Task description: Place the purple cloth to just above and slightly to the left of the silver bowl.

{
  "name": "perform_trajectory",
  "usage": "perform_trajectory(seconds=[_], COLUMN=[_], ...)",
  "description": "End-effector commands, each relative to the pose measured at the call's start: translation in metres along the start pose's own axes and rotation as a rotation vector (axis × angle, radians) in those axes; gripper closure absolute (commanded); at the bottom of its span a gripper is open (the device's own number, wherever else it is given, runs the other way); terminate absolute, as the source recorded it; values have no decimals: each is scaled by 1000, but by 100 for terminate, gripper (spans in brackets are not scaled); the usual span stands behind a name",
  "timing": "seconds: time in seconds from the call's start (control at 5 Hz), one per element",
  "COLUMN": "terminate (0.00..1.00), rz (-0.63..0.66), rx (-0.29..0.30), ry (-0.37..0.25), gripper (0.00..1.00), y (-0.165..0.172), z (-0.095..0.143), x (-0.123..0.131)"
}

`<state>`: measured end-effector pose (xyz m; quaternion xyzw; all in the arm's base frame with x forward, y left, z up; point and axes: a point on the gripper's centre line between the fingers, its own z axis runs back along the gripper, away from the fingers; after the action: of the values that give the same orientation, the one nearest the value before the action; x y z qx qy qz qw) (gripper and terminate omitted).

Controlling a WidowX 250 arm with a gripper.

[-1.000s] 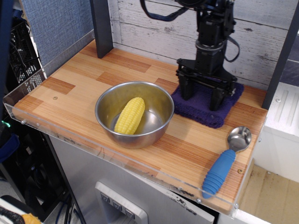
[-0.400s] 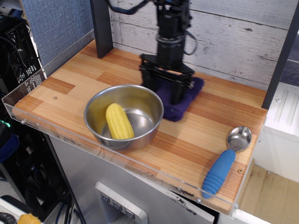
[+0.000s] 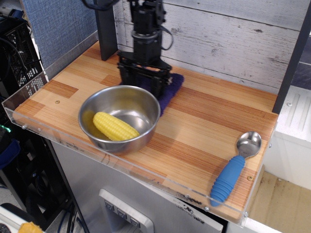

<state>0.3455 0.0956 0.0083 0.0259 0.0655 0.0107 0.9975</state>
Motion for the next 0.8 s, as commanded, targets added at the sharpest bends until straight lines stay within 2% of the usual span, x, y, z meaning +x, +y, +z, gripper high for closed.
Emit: perform_trajectory(seconds=[0.0, 0.4, 0.6], terminate=[0, 0, 0], rz=[26, 39, 31], rx=[42, 50, 64], ry=[-40, -153, -172], gripper=[0, 0, 0], y=[59, 91, 95], z=[8, 32, 37], x=[0, 13, 14])
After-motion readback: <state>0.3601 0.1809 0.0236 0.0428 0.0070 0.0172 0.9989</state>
